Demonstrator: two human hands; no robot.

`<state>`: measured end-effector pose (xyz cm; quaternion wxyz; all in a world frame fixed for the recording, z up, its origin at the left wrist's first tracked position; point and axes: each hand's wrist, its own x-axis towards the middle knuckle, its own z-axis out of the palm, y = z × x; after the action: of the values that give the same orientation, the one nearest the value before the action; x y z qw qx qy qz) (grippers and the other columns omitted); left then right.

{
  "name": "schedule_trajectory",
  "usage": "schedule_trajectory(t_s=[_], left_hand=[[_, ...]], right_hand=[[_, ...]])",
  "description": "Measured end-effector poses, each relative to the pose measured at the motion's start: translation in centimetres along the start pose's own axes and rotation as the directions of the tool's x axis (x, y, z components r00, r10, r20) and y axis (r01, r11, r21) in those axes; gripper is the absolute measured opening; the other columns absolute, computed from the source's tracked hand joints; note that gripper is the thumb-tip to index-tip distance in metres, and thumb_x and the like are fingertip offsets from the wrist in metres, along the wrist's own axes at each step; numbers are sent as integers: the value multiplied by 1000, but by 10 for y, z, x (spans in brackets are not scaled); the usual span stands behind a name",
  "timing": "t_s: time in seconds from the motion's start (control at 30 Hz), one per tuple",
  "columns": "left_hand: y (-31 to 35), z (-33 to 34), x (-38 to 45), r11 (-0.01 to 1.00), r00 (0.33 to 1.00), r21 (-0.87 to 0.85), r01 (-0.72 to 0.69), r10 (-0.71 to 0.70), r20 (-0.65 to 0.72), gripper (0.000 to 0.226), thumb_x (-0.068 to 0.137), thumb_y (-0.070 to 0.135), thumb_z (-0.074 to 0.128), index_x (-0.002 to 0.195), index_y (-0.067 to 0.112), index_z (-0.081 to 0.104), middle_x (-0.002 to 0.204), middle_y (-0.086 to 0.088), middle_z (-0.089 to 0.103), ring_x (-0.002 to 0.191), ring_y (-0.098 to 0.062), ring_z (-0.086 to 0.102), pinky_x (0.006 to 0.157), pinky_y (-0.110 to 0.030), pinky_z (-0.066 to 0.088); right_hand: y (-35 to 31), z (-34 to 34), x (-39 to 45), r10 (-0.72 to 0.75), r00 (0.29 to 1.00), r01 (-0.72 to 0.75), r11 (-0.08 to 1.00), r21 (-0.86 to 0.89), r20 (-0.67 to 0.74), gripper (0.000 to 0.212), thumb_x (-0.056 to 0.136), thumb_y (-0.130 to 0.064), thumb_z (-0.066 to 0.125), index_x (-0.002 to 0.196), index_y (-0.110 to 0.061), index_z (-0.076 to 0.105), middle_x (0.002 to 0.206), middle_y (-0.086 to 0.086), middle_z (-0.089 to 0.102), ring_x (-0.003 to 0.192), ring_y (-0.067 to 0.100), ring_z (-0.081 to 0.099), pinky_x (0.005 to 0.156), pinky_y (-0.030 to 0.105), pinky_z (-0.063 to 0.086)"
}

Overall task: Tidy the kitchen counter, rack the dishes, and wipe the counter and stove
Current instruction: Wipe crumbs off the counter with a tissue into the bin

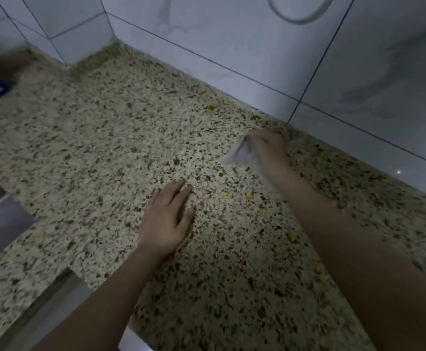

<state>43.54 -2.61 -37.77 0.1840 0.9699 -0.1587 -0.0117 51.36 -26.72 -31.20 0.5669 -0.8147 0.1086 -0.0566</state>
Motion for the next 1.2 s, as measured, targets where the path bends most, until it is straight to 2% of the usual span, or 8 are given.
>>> schedule_trajectory(t_s=[0.1,0.27,0.43,0.77,0.87,1.0,1.07,1.2], left_hand=[[-1,1,0,1000,1000,7,-8,8,-2,54,95,47,32,142,22,42,152,2,34,143,-15,23,116,-42,21],[-1,3,-1,1000,1000,19,14,-14,8,55,95,50,30,143,25,39,153,6,29,144,-11,18,118,-38,14],[1,0,-1,999,1000,27,20,-21,20,56,94,50,30,143,27,37,155,10,25,144,-8,15,119,-36,10],[3,-2,-1,998,998,18,52,-53,25,59,92,54,24,143,27,38,155,12,23,144,-6,13,119,-33,5],[3,-4,0,997,997,33,65,-66,38,60,92,57,22,144,29,36,156,13,21,144,-6,12,120,-33,5],[4,-3,2,998,997,31,61,-62,42,64,91,60,22,143,28,38,156,11,21,144,-7,13,119,-33,6],[5,-4,2,998,998,34,56,-58,37,62,93,60,24,143,27,39,155,11,22,144,-7,14,119,-34,6],[5,-5,1,997,997,36,63,-64,48,65,88,58,22,144,27,37,156,12,19,143,-2,8,119,-31,3]], right_hand=[[6,35,3,3,975,8,999,-48,222,43,89,-18,44,48,-27,38,53,-9,35,52,10,35,55,26,25],[33,42,-12,10,920,54,987,-152,392,34,93,-22,42,61,-19,53,70,6,56,63,7,52,59,27,35],[40,24,-38,4,859,91,983,-161,513,30,92,-19,44,66,-16,60,77,13,62,80,31,60,74,44,48],[57,-24,-142,3,833,175,947,-270,553,33,96,-23,47,66,-14,58,72,6,58,73,21,53,72,39,43],[56,-34,-160,77,814,74,969,-235,575,36,97,-25,47,63,-17,59,67,2,56,66,14,50,66,30,40],[45,-56,-139,241,951,-274,947,168,196,44,98,-9,43,60,-10,66,64,6,62,63,16,58,66,29,45],[41,-72,-117,312,949,-284,906,313,-43,39,98,-16,44,71,3,65,69,16,61,65,25,58,65,35,45],[34,-99,-74,192,887,-100,968,230,-419,42,100,-24,43,63,-28,62,63,-7,60,61,12,57,57,25,43]])
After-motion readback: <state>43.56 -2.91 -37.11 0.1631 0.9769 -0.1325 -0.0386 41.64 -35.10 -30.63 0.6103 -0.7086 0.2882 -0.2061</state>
